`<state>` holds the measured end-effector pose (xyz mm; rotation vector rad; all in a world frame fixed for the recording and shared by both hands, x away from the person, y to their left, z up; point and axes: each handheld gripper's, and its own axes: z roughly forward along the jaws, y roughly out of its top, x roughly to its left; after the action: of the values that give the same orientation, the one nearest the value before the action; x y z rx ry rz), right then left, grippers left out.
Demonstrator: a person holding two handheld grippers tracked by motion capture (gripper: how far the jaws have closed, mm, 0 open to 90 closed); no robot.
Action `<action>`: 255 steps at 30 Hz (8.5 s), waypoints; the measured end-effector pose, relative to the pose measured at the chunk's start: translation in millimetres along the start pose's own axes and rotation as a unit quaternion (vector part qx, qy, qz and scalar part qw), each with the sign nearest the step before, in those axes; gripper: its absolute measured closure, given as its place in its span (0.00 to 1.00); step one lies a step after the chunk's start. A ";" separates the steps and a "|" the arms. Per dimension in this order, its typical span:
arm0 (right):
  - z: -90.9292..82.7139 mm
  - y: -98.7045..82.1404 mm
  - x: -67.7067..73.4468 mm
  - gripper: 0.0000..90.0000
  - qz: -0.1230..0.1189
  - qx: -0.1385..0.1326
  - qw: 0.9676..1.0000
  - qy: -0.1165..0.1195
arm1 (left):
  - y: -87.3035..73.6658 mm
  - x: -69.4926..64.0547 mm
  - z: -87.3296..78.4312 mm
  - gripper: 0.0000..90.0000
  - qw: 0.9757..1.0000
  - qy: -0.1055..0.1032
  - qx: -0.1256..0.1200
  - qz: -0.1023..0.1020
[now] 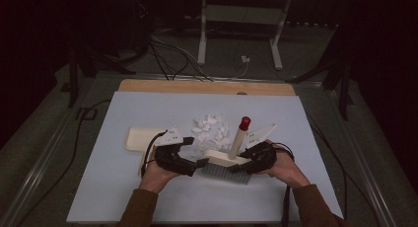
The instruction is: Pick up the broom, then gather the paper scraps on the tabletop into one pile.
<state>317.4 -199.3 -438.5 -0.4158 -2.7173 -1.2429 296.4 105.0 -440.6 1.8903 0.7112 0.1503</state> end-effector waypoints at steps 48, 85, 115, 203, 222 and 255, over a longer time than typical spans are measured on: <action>-37.4 16.6 -41.3 0.75 0.118 -0.121 0.956 -0.240 | -76.5 39.1 -98.0 0.00 0.958 0.275 -0.061 -0.054; -21.2 21.0 -119.2 0.75 0.168 -0.087 0.916 -0.355 | -92.8 35.7 -108.8 0.00 0.952 0.295 -0.045 -0.062; 52.3 32.6 -123.2 0.75 0.076 0.005 0.930 -0.360 | -96.0 37.8 -115.9 0.01 0.947 0.308 -0.056 -0.077; 32.1 10.4 -52.9 0.75 0.233 0.019 0.868 -0.437 | -99.6 40.6 -120.7 0.01 0.941 0.318 -0.067 -0.095; 75.3 47.3 -35.8 0.75 0.260 -0.045 0.883 -0.387 | -99.8 40.9 -121.2 0.01 0.941 0.317 -0.067 -0.097; 28.6 61.2 -8.0 0.75 0.183 -0.124 0.929 -0.297 | -100.3 41.4 -120.6 0.01 0.942 0.314 -0.067 -0.099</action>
<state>343.4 -141.0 -414.9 -1.4722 -2.7082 -1.5384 239.4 250.1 -485.4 1.6244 1.2790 0.6769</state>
